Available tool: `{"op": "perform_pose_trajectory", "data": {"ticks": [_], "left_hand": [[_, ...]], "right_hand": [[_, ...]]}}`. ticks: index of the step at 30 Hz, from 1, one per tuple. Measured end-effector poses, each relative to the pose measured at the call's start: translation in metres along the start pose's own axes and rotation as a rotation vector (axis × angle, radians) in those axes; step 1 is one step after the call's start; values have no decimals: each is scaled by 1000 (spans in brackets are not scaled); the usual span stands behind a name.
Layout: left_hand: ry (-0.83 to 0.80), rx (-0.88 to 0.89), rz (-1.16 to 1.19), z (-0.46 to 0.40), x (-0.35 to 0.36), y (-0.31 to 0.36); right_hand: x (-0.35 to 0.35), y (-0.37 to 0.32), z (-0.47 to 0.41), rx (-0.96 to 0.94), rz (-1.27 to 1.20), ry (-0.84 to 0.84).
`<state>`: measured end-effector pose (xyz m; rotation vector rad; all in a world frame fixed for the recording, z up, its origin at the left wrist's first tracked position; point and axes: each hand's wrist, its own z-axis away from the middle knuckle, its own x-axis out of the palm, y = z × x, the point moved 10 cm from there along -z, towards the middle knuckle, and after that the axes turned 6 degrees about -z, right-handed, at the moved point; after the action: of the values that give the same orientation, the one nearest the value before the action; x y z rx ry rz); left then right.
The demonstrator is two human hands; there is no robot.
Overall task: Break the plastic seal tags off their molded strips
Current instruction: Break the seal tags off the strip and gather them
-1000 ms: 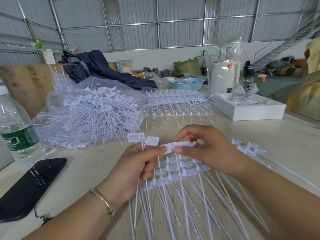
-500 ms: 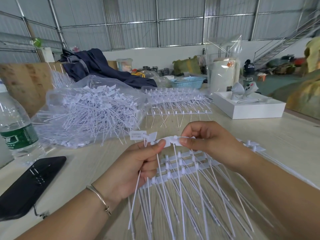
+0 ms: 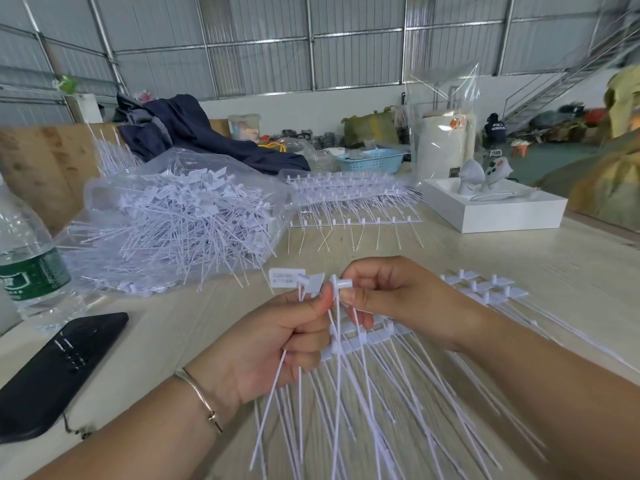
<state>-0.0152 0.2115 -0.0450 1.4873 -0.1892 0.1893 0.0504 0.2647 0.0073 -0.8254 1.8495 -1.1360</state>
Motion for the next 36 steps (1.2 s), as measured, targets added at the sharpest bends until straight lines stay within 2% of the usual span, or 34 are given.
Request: {"op": "perform_pose_trajectory", "data": {"ticks": [4, 8, 12, 18, 24, 29, 36], "left_hand": [[125, 46, -105, 1, -5, 5], [283, 176, -30, 3, -18, 19], [397, 212, -172, 8, -33, 27], [317, 222, -177, 5, -24, 27], [254, 106, 16, 0, -19, 8], [215, 69, -97, -1, -19, 9], [193, 50, -121, 1, -20, 12]], "right_hand": [[-6, 2, 0, 24, 18, 60], [-22, -7, 2, -10, 8, 200], [-29, -12, 4, -51, 46, 291], [-35, -20, 6, -104, 27, 307], [-32, -17, 3, -122, 127, 283], [-34, -18, 3, -129, 148, 280], [-33, -13, 2, -90, 104, 241]]}}
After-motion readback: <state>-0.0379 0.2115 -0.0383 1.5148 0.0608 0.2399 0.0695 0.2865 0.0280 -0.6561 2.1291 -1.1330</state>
